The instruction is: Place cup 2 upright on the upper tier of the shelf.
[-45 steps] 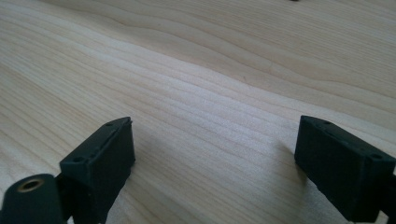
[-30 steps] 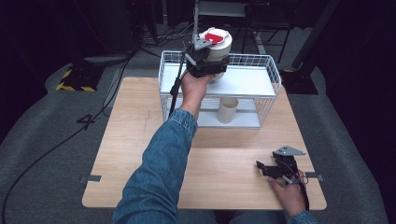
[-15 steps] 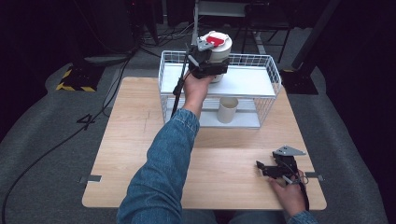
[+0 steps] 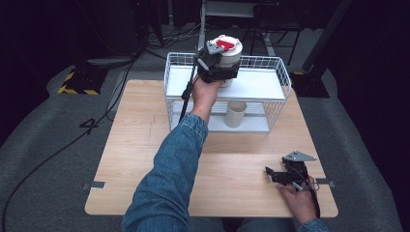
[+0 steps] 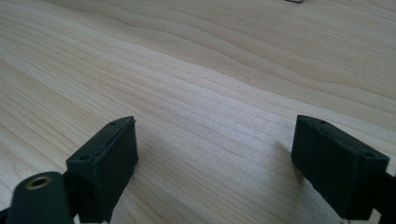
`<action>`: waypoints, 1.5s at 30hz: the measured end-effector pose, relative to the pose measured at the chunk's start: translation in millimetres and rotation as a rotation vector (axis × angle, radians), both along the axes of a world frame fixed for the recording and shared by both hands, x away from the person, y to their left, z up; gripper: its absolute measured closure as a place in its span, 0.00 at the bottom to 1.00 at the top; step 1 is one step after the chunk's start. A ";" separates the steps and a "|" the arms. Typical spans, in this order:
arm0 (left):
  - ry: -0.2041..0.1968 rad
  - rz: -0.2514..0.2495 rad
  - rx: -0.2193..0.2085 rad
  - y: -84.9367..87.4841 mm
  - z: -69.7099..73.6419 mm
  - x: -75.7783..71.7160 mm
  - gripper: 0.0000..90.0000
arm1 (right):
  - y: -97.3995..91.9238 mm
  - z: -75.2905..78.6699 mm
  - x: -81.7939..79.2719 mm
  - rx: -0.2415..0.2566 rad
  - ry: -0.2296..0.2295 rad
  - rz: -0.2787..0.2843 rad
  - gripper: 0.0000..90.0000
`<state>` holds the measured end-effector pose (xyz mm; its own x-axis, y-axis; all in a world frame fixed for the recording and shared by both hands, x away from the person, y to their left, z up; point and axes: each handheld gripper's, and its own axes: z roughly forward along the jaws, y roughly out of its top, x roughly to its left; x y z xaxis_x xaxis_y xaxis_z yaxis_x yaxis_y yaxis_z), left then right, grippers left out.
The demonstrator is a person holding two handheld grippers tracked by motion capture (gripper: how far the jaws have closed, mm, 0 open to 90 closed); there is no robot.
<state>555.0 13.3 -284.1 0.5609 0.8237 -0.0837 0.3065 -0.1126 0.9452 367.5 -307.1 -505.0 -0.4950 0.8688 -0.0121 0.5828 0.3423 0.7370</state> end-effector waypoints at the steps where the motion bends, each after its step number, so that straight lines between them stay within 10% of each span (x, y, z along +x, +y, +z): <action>1: 0.002 0.000 -0.001 -0.5 -0.6 0.2 0.12 | 0.0 0.0 0.0 0.000 0.000 0.000 0.17; 28: -0.002 -0.006 -0.006 -1.5 -4.6 3.7 0.11 | 0.0 0.0 0.0 0.001 0.000 0.000 0.17; 45: -0.025 -0.030 -0.030 20.9 11.5 -25.7 0.03 | 0.0 0.2 -0.2 0.001 0.004 -0.001 0.17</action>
<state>529.3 34.2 -272.6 0.5878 0.8035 -0.0939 0.2793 -0.0926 0.9557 367.3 -307.1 -504.8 -0.4937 0.8696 -0.0093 0.5864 0.3408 0.7348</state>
